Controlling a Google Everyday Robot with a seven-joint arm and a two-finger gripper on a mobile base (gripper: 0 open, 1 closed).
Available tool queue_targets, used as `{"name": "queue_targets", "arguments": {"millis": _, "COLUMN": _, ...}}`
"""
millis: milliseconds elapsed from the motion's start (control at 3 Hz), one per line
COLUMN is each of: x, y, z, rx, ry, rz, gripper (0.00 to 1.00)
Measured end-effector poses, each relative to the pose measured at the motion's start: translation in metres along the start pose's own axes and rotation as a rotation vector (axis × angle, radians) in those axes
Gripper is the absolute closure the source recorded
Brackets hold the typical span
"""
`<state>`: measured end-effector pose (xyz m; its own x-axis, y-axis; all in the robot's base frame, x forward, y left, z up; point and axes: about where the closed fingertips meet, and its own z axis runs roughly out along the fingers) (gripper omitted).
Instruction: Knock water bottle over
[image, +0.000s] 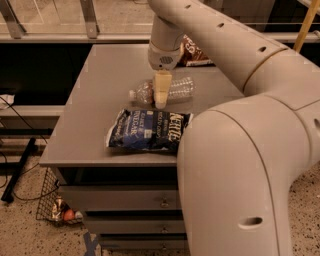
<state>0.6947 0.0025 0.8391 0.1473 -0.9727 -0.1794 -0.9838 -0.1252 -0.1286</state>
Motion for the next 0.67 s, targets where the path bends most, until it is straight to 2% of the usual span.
{"name": "queue_targets", "arguments": {"millis": 333, "x": 0.012, "y": 0.006, "z": -0.010, "rx": 0.044, "ry": -0.038, "rz": 0.030, "gripper": 0.00}}
{"name": "queue_targets", "arguments": {"millis": 667, "x": 0.043, "y": 0.027, "z": -0.033, "rx": 0.122, "ry": -0.089, "rz": 0.093, "gripper": 0.00}}
